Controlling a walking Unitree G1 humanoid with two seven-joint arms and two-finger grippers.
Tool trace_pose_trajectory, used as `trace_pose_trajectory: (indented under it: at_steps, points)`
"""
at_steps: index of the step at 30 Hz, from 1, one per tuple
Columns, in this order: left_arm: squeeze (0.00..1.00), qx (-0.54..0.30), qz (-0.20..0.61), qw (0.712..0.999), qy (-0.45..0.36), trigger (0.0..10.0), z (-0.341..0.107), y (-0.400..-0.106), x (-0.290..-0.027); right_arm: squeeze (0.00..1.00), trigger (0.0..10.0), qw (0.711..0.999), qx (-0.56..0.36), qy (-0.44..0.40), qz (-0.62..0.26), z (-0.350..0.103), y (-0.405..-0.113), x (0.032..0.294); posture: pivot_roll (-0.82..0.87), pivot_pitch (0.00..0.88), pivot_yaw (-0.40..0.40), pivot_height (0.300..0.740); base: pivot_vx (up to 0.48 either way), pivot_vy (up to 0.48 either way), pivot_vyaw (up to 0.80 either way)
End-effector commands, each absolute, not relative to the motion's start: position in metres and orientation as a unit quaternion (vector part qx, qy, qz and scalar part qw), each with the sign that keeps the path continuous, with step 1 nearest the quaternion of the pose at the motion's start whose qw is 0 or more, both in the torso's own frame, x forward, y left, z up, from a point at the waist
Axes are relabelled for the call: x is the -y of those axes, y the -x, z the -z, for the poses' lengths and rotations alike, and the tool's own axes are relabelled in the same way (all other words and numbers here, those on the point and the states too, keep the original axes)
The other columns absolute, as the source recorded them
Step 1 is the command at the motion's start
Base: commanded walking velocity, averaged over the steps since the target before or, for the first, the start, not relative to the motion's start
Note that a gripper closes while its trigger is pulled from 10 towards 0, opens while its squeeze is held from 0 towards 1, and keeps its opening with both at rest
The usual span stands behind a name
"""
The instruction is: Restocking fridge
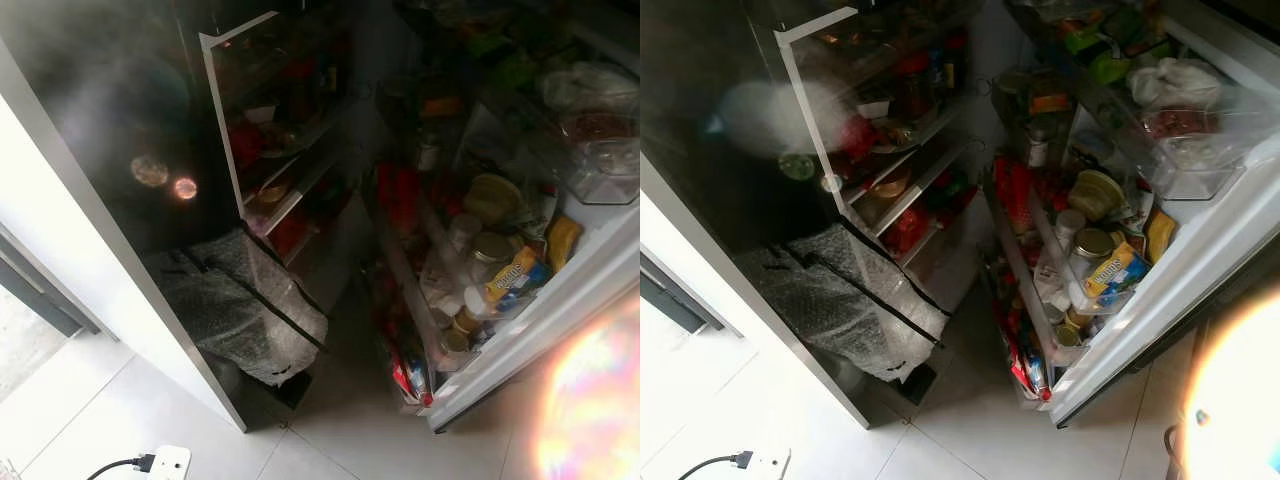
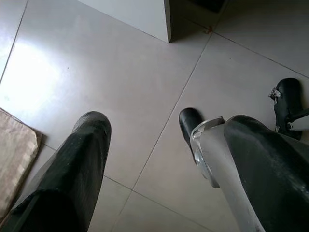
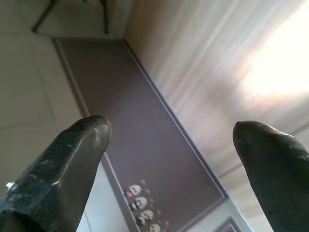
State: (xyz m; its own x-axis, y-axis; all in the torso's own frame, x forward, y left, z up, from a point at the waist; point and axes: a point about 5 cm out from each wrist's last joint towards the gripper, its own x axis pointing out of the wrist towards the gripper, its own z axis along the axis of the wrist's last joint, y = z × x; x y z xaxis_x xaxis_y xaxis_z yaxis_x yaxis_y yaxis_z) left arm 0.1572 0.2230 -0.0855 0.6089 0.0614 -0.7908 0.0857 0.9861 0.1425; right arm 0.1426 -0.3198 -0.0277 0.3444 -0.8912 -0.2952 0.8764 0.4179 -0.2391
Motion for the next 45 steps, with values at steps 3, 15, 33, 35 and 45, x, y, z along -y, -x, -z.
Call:
trace_pose_trajectory:
  at_steps: [3, 15, 33, 35, 45]
  points:
    - [0.00, -0.457, 0.006, 0.886, -0.080, 10.0, 0.089, -0.150, -0.221, 0.00, 10.0, 0.845, -0.173, 0.026, 0.506, 0.022, -0.158, 0.314, -0.03, 0.110, -0.027, 0.740, 0.000, 0.000, 0.00]
    - [0.00, -0.451, -0.002, 0.889, -0.082, 10.0, 0.087, -0.154, -0.224, 0.00, 10.0, 0.877, -0.177, 0.020, 0.446, 0.025, -0.170, 0.297, -0.02, 0.119, -0.026, 0.740, 0.000, 0.000, 0.00]
    - [0.00, -0.446, -0.007, 0.891, -0.082, 10.0, 0.085, -0.157, -0.226, 0.00, 10.0, 0.946, -0.176, -0.019, 0.272, 0.026, -0.206, 0.258, -0.03, 0.121, -0.028, 0.740, 0.000, 0.000, 0.00]
    - [0.00, -0.445, -0.007, 0.892, -0.082, 10.0, 0.085, -0.157, -0.226, 0.00, 10.0, 0.955, -0.178, -0.040, 0.232, 0.026, -0.212, 0.249, -0.03, 0.123, -0.028, 0.740, 0.000, 0.000, 0.00]
    - [0.00, -0.444, -0.008, 0.892, -0.083, 10.0, 0.085, -0.156, -0.227, 0.00, 10.0, 0.980, -0.177, -0.053, 0.079, 0.019, -0.235, 0.223, -0.02, 0.125, -0.028, 0.740, 0.000, 0.000, 0.00]
